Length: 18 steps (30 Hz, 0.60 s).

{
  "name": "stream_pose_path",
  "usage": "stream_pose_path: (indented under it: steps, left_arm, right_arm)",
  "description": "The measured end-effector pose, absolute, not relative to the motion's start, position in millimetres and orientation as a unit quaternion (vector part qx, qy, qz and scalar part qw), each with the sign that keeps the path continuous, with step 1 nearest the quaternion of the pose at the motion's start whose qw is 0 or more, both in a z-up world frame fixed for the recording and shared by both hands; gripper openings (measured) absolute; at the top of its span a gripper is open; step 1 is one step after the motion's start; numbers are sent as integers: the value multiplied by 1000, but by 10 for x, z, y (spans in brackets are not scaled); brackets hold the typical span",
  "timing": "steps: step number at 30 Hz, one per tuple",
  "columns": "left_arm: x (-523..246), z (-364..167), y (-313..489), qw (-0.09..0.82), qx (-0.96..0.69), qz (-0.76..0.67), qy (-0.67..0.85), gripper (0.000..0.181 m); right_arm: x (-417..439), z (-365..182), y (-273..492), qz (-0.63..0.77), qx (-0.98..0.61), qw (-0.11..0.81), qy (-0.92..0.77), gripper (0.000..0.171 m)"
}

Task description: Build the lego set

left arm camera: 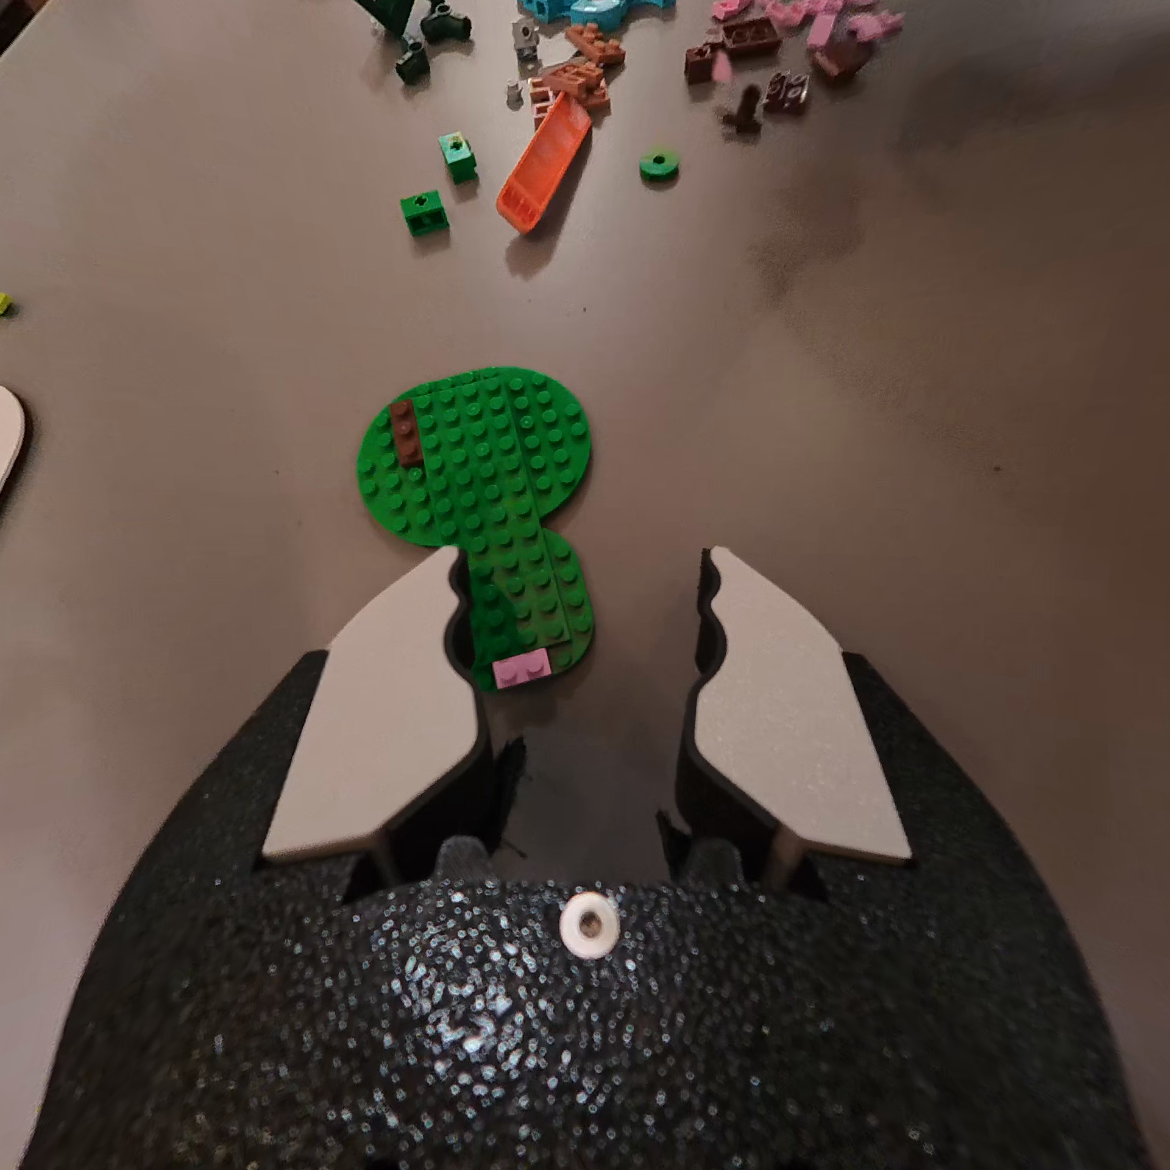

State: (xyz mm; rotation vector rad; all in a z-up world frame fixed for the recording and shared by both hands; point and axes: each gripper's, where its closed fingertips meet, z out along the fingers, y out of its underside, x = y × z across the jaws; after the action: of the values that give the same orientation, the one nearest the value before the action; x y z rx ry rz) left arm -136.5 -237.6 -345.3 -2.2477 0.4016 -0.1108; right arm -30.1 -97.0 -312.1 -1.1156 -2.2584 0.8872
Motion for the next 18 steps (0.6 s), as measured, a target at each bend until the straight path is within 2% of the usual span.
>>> stream_pose_path:
  steps: [7, 10, 15, 18]
  left_arm:
    - [-1340, -3421, -2419, 424, -888, -81, 160, 53]
    - [-1383, -3416, -2445, 424, -888, -72, 163, 51]
    - [-1371, -3172, -2372, 488, -854, -59, 169, 32]
    - [-1337, -3144, -2377, 491, -849, -49, 187, 32]
  right_arm:
    - [-950, -3038, -1906, 333, -245, 357, -838, 0]
    - [-1130, -3040, -2111, 329, -196, 399, -833, 0]
    - [-1232, -2908, -2289, 335, -122, 475, -805, 0]
    - [-1238, -2906, -2328, 344, -109, 485, -796, 0]
